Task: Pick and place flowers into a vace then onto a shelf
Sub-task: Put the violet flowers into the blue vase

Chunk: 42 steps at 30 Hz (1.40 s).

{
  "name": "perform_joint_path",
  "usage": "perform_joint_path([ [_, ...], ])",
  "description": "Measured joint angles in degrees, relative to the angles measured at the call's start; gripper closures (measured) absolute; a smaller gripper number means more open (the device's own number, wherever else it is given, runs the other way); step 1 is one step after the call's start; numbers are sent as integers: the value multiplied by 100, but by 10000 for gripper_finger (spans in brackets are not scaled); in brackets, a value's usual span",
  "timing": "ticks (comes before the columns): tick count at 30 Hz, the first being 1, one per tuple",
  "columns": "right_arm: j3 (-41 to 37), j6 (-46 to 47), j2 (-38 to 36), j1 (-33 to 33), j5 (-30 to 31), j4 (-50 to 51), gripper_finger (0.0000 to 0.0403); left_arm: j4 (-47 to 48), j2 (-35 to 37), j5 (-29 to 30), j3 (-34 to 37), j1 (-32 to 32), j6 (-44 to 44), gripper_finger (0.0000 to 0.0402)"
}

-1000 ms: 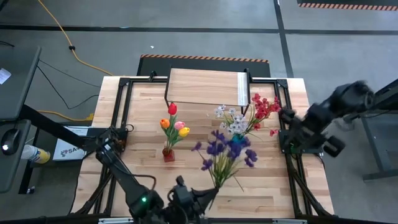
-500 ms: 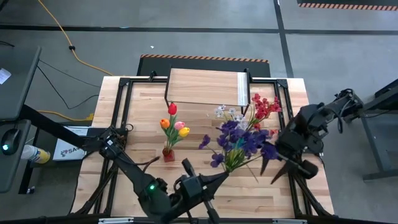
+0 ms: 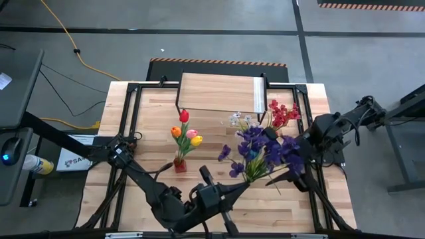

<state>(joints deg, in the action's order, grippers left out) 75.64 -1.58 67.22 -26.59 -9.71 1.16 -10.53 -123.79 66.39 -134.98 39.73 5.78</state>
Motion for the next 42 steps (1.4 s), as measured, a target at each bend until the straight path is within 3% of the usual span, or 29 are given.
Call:
perform_joint_path([
  [8, 2, 4, 154, 143, 43, -362, 172, 0, -2, -203, -2, -79, -51, 382],
  [32, 2, 409, 258, 323, 31, -618, 181, 468, -11, -168, -2, -274, -520, 382],
  [37, 2, 411, 258, 323, 79, -618, 219, 602, -11, -181, -2, -271, -692, 382],
  [42, 2, 377, 258, 323, 255, -615, 299, 782, -11, -131, 0, -274, -953, 382],
])
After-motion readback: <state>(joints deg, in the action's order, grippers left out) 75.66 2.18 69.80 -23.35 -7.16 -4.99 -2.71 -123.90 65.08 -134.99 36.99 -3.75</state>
